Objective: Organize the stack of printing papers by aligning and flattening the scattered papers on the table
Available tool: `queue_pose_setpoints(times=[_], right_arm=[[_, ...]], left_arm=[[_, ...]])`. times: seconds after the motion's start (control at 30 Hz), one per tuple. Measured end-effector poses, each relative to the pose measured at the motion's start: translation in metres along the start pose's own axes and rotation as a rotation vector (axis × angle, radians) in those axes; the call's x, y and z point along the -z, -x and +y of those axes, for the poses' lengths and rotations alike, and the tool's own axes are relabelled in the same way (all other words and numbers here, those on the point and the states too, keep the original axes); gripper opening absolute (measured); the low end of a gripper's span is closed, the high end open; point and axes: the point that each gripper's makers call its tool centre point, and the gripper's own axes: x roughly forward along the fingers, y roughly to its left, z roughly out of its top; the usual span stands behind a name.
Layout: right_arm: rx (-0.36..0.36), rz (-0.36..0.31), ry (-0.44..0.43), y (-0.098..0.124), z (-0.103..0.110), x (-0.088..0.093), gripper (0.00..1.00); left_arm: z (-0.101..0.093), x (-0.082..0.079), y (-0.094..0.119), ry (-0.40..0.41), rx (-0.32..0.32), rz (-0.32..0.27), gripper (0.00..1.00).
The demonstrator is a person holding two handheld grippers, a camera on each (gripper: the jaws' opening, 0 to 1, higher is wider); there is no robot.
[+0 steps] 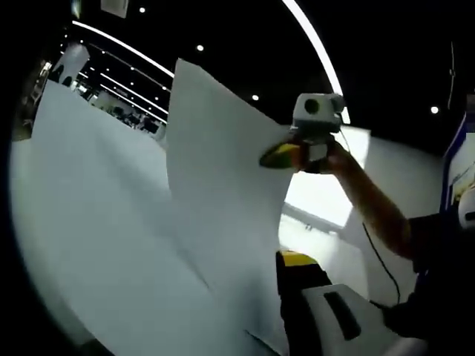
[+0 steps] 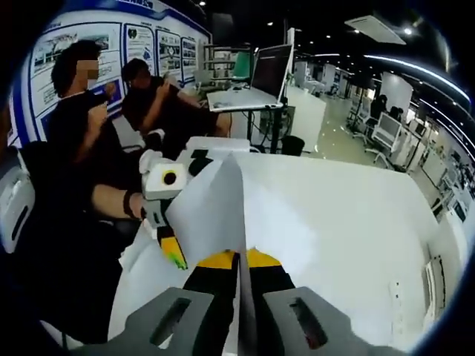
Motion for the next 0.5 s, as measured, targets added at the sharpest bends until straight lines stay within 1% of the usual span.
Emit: queue_pose_setpoints(times=[0.1, 0.2, 0.3, 0.43, 0.5], right_arm=[[-0.018, -0.031, -0.008, -0.008, 0.001, -0.008, 0.00], [-0.038, -0.045, -0.024, -0.018, 0.002, -0.013, 0.00], [-0.048, -0.050, -0.031, -0.025, 0.003, -0.015, 0.00], [-0.060, -0.058, -0.046, -0.033, 0.005, -0.016, 0.00], [-0.073, -0.076, -0.074, -0.036, 0.006, -0.018, 0.00]], left_arm=[[0.000, 0.000, 0.000, -0.001, 0.001, 0.001, 0.28], [0.000, 0.002, 0.000, -0.007, 0.000, 0.008, 0.28], [-0.002, 0.001, -0.001, -0.006, 0.008, 0.004, 0.30], [-0.003, 0.000, 0.000, -0.004, 0.011, 0.000, 0.31], [-0.003, 0.001, -0.001, -0.006, 0.010, 0.002, 0.30]])
